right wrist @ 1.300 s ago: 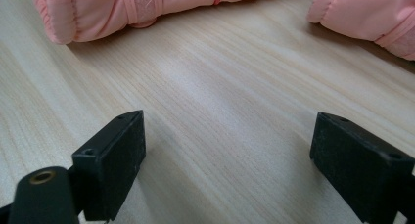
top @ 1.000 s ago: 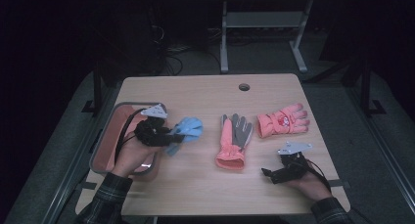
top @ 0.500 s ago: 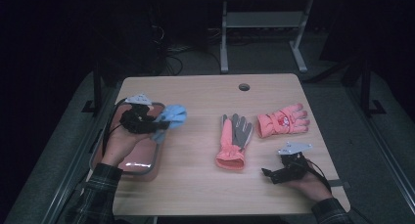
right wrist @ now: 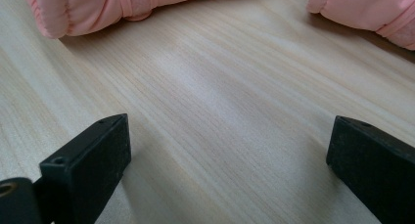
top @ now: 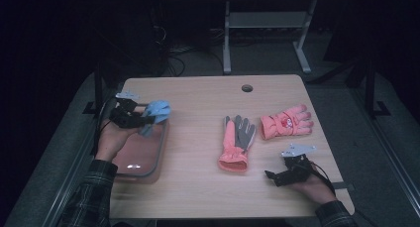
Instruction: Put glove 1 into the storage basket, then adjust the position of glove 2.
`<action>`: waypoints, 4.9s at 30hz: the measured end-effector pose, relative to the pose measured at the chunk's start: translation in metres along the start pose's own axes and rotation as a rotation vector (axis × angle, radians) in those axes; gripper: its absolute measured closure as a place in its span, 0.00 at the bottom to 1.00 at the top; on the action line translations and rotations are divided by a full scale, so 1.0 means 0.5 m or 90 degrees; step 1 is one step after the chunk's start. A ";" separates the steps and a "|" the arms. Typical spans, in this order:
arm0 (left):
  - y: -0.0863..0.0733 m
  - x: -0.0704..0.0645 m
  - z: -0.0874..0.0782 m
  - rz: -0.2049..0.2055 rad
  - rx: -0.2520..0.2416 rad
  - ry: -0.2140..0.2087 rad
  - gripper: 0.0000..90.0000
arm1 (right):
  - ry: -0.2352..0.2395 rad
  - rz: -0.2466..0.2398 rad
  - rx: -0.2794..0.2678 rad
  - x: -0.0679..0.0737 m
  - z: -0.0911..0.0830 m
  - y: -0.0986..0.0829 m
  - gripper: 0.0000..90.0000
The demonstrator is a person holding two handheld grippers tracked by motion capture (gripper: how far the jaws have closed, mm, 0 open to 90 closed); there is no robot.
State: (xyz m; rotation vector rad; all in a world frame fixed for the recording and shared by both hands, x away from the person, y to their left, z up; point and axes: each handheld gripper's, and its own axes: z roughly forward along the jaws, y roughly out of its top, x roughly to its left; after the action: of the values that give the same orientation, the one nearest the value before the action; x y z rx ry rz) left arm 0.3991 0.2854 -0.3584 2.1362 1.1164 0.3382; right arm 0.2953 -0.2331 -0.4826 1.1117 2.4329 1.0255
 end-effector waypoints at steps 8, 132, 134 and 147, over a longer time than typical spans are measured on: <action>-0.037 0.036 0.034 -0.029 0.036 0.015 0.81 | 0.000 0.000 0.001 0.000 -0.001 0.000 0.02; -0.195 -0.346 0.183 0.226 -0.015 -0.145 0.14 | 0.128 -0.021 -0.028 0.058 0.069 0.228 1.00; -0.195 -0.346 0.183 0.226 -0.016 -0.146 0.14 | 0.129 -0.024 -0.024 0.062 0.076 0.235 1.00; -0.195 -0.348 0.183 0.220 -0.017 -0.148 0.14 | 0.158 -0.034 0.010 0.080 0.093 0.218 1.00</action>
State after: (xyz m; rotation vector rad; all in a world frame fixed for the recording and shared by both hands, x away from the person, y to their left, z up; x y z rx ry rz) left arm 0.2822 0.1425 -0.4771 2.2740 0.6092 0.2498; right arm 0.3519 -0.1310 -0.4374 0.9694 2.6500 1.1921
